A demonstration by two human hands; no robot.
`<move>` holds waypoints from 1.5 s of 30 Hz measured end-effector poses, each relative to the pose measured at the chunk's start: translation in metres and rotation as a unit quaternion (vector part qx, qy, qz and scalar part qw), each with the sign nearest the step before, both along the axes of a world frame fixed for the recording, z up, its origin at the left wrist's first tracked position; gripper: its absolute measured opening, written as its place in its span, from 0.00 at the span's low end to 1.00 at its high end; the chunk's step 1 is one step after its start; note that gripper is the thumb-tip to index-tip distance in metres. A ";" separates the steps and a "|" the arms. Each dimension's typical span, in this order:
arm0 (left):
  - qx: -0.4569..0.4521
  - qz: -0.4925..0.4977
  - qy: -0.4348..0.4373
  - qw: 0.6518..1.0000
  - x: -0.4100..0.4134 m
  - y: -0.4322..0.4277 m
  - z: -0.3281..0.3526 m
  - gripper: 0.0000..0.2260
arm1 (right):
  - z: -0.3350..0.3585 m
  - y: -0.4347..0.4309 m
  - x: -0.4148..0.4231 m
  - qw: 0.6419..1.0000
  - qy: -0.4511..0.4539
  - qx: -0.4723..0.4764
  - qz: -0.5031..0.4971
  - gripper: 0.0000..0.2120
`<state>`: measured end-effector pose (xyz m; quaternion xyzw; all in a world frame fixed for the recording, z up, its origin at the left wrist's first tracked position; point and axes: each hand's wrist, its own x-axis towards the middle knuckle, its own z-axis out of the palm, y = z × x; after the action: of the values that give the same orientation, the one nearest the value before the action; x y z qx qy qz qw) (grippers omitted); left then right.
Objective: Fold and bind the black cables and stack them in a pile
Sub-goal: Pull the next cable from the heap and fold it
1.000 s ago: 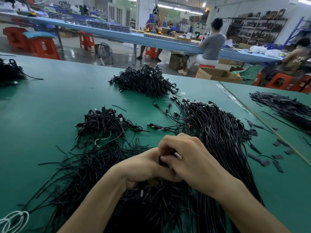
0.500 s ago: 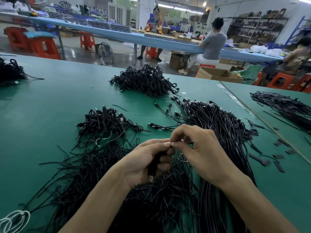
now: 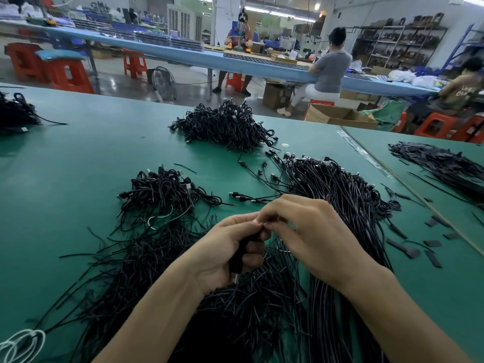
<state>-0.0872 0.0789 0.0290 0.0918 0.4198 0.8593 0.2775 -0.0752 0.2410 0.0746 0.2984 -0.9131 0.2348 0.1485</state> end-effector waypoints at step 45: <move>-0.197 0.252 0.174 0.931 -0.005 -0.009 -0.004 0.08 | -0.026 -0.008 -0.007 0.753 -0.363 -0.549 0.013 0.12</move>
<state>-0.0919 0.0703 0.0250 0.0742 0.6320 0.7713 -0.0125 -0.0819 0.2331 0.0483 0.0695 -0.6087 0.7882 -0.0587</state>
